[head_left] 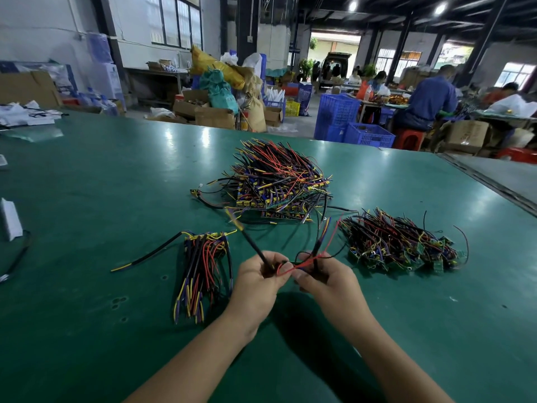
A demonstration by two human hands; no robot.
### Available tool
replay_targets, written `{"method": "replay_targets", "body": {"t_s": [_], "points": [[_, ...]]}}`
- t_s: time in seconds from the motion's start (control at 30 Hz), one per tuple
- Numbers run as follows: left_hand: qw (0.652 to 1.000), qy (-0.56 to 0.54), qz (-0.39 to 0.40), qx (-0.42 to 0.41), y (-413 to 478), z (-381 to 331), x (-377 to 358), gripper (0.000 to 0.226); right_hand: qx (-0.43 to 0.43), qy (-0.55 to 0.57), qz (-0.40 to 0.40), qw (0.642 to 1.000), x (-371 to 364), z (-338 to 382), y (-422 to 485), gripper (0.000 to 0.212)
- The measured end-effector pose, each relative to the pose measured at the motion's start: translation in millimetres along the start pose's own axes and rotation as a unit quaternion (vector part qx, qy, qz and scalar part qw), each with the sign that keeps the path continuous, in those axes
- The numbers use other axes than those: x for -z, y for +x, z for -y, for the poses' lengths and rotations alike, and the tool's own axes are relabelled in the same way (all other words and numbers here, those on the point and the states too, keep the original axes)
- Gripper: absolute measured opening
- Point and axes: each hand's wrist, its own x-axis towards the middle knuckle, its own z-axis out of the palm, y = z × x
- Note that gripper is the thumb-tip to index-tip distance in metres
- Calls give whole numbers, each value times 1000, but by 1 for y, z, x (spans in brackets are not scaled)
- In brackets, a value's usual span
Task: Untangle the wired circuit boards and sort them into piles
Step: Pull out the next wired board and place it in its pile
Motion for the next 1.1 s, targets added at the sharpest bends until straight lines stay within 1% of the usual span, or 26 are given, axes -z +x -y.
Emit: {"method": "replay_targets", "body": {"t_s": [0.1, 0.23, 0.37, 0.6, 0.73, 0.83, 0.93, 1.03, 1.1], "points": [[1000, 7, -2, -8, -1, 0, -1, 14, 31, -60, -8, 998, -1, -1, 0, 5], [1000, 26, -6, -13, 0, 1, 0, 14, 53, -57, 15, 997, 0, 0, -2, 6], [999, 45, -3, -13, 0, 3, -1, 21, 56, -67, 31, 996, -1, -2, 0, 6], [999, 31, 7, 7, 5, 4, 3, 19, 55, -22, 69, 996, 2, -3, 1, 6], [1000, 24, 13, 9, 4, 5, 3, 19, 56, 4, 79, 995, 6, -3, 1, 16], [1000, 19, 16, 4, 4, 4, 3, 19, 52, 31, 81, 995, 7, -4, 1, 14], [1000, 15, 20, 3, 3, 3, 2, 21, 47, 40, 100, 993, 8, -5, 3, 10], [1000, 4, 17, 6, 4, 1, 3, 22, 33, 91, 97, 991, 9, -4, 2, 16], [999, -10, 33, 7, 4, -2, 4, 19, 24, 125, 98, 987, 9, -4, 1, 15]]}}
